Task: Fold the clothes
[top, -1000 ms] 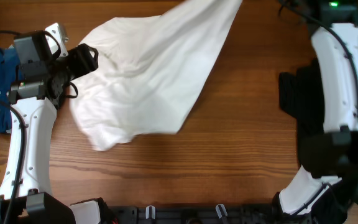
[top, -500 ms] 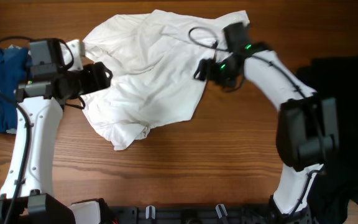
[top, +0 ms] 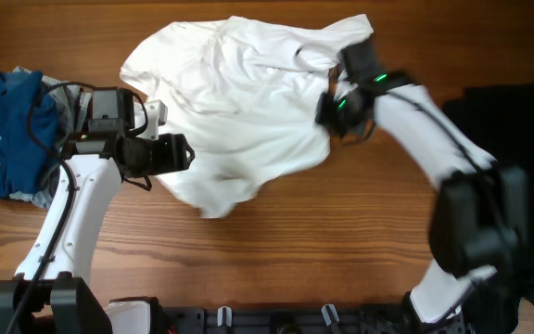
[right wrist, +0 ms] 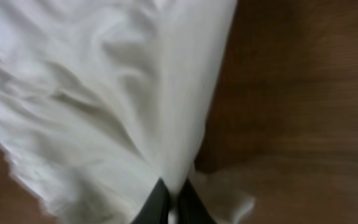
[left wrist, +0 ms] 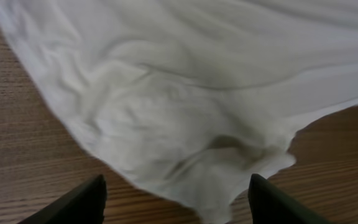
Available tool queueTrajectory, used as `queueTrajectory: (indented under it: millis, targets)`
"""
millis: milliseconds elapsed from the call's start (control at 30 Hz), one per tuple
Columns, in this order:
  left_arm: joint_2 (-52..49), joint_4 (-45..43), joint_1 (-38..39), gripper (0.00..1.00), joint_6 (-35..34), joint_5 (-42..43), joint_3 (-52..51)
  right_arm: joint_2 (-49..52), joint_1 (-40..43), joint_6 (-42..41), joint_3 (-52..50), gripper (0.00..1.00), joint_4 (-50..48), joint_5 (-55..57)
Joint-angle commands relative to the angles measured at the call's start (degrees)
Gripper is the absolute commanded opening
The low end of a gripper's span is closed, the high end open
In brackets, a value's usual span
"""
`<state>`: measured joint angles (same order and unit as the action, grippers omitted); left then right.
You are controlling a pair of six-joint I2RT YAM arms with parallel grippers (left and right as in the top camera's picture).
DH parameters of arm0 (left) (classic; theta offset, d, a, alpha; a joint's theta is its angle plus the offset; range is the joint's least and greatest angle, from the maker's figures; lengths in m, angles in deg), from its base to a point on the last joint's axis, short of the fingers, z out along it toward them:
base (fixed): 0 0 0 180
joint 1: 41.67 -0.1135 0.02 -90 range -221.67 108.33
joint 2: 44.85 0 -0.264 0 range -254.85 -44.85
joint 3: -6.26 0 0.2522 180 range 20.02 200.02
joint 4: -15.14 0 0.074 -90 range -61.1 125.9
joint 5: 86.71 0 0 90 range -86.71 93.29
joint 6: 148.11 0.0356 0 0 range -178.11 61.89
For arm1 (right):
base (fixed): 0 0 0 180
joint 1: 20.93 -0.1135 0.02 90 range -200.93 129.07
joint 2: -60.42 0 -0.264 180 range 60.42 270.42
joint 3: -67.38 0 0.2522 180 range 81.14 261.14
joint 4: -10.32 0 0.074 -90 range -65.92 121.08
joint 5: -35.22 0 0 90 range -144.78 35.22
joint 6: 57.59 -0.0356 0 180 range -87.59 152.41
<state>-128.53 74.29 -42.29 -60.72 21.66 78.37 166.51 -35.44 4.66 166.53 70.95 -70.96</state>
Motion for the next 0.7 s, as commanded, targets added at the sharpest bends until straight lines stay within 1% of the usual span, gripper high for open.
queueTrajectory:
  millis: [0, 33, 67, 100, 133, 167, 233, 333, 400, 467, 533, 567, 600, 633, 667]
  targets:
    - [0.07, -0.74, 0.57, 0.73, 0.72, 0.61, -0.33, -10.56, -3.45, -3.04, 8.87, 0.04, -0.13, -3.26]
    - [0.07, -0.76, 0.57, 0.73, 0.72, 0.2, -0.33, -10.84, -7.45, -6.6, 8.85, 0.04, -2.69, -2.97]
    - [0.07, -0.76, 0.57, 0.73, 0.72, 0.04, -0.33, -10.08, -10.36, -9.2, 8.61, 0.16, -3.72, -1.38]
    - [0.07, -0.76, 0.57, 0.73, 0.7, 0.04, -0.33, -8.07, -14.51, -9.79, 8.61, 0.38, -4.42, -0.24]
    - [0.07, -0.76, 0.57, 0.73, 0.7, 0.07, -0.33, -5.86, -17.44, -7.67, 8.63, 0.53, -4.85, -0.09]
    - [0.07, -0.79, 0.57, 0.74, 0.72, 0.04, -0.33, -4.68, -18.36, -5.22, 8.63, 0.58, -4.59, 1.31]
    - [0.07, -0.94, 0.59, 0.77, 0.72, 0.07, -0.33, -3.63, -16.85, -5.2, 8.63, 0.61, -1.77, 12.11]
    - [0.07, -2.14, 1.68, 0.79, 0.7, 0.28, -0.33, -3.43, -8.85, -3.32, 8.61, 0.62, 0.02, 13.44]
    - [-0.13, -3.23, 3.58, 0.79, 0.7, 0.26, -0.33, -2.97, -2.67, -3.26, 8.33, 0.62, 2.97, 12.28]
    - [-0.63, -4.98, 6.45, 0.79, 0.7, 0.24, -0.33, -1.11, 2.29, -0.66, 5.81, 0.62, 4.61, 3.13]
    - [-1.18, -5.86, 8.46, 0.79, 0.7, 0.15, -0.33, 1.77, 3.43, -0.94, 1.86, 0.65, 4.63, -3.02]
    - [-1.51, -6.21, 9.25, 0.79, 0.7, 0.02, -0.33, 3.54, 3.02, -0.98, -0.22, 0.69, 4.11, -6.93]
    - [-1.64, -6.32, 9.53, 0.79, 0.7, 0.02, -0.33, 4.98, 2.49, -1.11, -1.84, 0.76, 3.41, -10.29]
    - [-1.73, -6.36, 9.53, 0.79, 0.68, 0.04, -0.33, 6.69, 1.66, -3.08, -3.48, 0.86, 3.21, -12.85]
    - [-1.73, -6.34, 9.53, 0.79, 0.68, 0.04, -0.33, 8.0, 0.61, -3.56, -4.61, 0.87, 2.51, -14.6]
